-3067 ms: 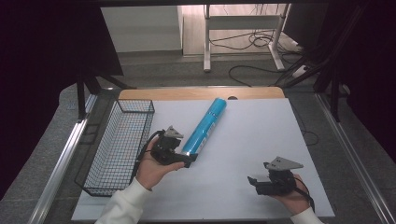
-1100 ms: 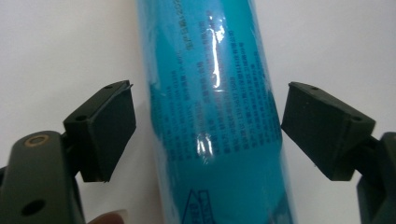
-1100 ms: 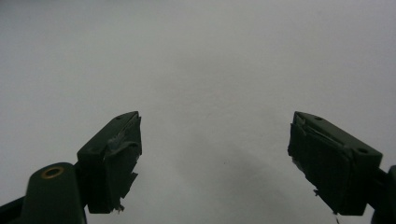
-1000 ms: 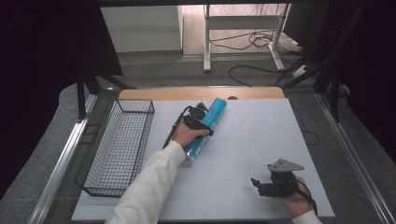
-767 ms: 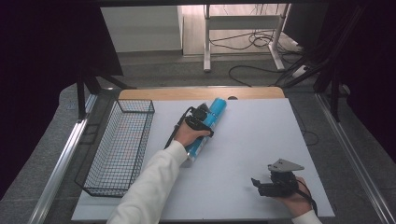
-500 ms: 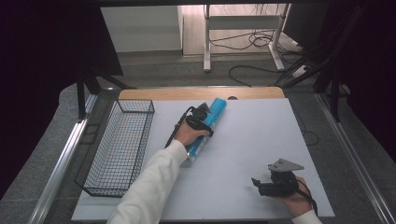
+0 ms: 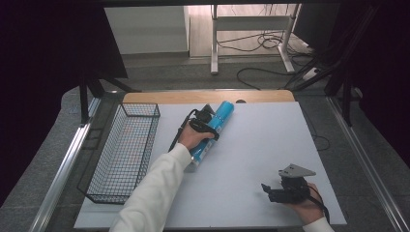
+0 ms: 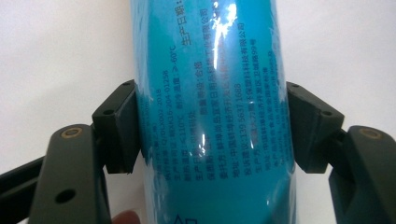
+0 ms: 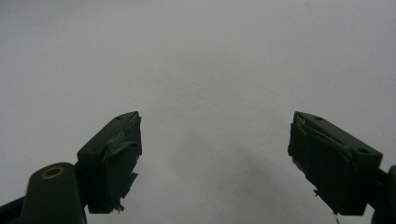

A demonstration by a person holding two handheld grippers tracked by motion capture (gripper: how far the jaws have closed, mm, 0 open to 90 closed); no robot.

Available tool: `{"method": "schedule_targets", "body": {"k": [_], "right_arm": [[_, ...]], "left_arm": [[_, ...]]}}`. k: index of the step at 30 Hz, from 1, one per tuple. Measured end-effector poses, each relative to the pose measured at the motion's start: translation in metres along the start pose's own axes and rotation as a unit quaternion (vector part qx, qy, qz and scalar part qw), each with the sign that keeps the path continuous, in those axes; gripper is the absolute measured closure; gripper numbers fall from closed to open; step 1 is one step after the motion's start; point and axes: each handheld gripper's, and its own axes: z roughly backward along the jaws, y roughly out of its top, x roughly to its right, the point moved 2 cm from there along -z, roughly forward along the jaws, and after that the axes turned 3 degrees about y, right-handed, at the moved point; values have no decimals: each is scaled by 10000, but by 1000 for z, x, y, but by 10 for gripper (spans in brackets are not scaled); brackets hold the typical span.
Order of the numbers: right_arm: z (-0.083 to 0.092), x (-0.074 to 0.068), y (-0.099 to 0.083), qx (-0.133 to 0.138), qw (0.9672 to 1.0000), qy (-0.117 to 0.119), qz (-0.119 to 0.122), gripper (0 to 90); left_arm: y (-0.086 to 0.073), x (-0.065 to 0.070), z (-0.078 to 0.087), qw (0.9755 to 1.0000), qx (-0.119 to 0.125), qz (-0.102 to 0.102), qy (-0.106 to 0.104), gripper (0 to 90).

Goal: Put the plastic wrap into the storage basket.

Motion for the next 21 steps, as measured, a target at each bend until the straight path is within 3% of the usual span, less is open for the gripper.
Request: {"method": "schedule_targets", "body": {"k": [12,21], "right_arm": [[1,1,0,17,10000,-24,-7,180],[2,0,1,32,10000,-38,8,180]], "left_arm": [[-3,1,22,9998,188,-95,-74,307],[-15,-1,63,9990,394,-204,14,308]]}}
